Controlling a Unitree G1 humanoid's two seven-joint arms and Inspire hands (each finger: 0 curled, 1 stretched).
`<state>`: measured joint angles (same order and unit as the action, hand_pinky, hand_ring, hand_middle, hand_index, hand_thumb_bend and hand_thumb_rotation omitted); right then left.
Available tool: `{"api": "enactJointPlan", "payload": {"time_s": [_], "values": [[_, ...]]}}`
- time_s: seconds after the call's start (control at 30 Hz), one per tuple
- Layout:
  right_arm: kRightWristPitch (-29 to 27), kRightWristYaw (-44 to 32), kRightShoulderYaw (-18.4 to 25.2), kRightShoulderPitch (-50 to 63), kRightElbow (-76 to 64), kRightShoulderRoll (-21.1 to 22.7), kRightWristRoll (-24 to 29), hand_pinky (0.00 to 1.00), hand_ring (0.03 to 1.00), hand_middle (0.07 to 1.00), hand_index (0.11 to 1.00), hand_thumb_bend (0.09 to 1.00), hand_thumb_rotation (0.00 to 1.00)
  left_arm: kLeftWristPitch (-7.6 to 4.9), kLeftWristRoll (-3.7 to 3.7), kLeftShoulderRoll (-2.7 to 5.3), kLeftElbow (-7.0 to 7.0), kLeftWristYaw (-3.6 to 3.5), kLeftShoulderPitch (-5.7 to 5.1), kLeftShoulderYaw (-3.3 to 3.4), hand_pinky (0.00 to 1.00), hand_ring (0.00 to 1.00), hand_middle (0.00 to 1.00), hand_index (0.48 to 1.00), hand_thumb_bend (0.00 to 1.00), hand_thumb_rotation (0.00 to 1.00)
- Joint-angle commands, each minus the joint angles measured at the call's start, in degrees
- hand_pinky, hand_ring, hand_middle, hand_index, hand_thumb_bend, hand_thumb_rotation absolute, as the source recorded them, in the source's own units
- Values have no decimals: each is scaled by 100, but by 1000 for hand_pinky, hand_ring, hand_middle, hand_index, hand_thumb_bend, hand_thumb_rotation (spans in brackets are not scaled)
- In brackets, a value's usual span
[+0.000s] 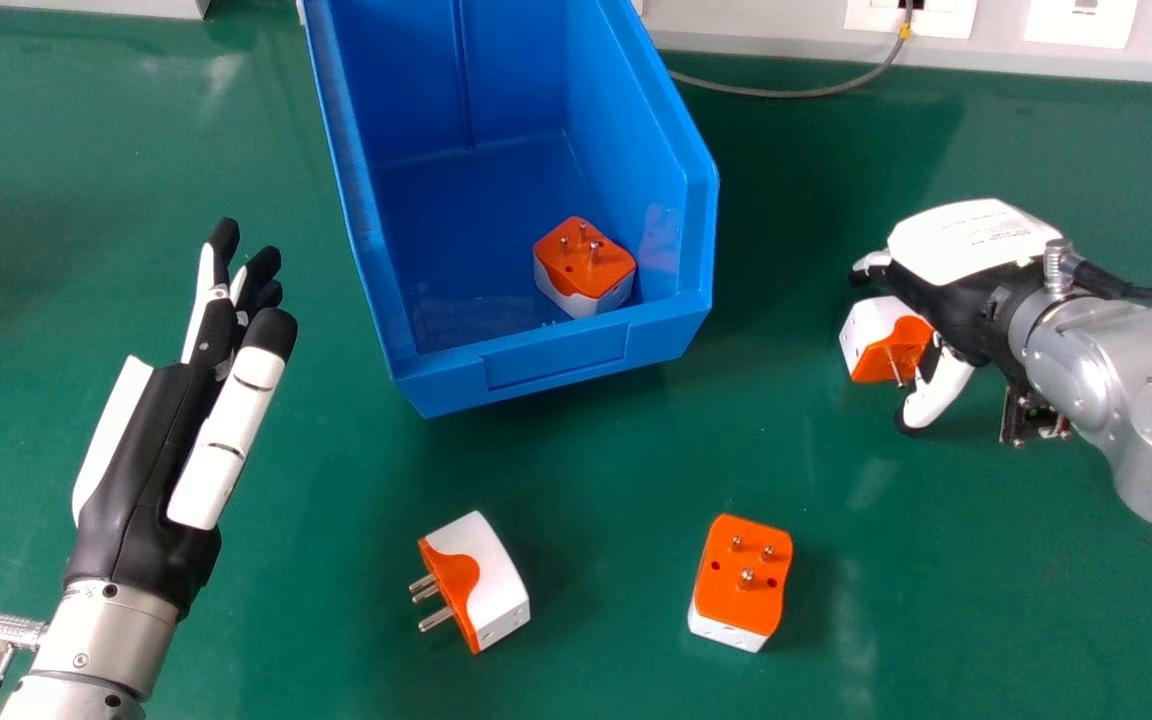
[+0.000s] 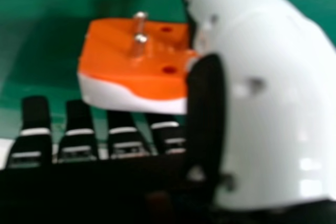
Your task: Pick all objects and put in blue box
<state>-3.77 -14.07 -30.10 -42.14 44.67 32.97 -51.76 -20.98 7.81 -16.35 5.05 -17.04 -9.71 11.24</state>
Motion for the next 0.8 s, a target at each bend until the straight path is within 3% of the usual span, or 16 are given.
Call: {"api": "enactJointPlan", "payload": {"time_s": [0.0,0.47,0.77], "values": [[-16,1,20,-236,-8,24,58,793,881,899,862,506,187,-9,-38,-54,-156,47,-43,71,1000,1000,1000,1000,598,937],[-34,25,83,-218,132,-33,254,771,870,884,847,499,179,54,-97,-117,-205,111,-68,131,1000,1000,1000,1000,598,934],[73,95,108,-197,187,-15,314,732,849,855,809,494,123,110,-70,-194,-280,67,-142,209,1000,1000,1000,1000,605,942]]}}
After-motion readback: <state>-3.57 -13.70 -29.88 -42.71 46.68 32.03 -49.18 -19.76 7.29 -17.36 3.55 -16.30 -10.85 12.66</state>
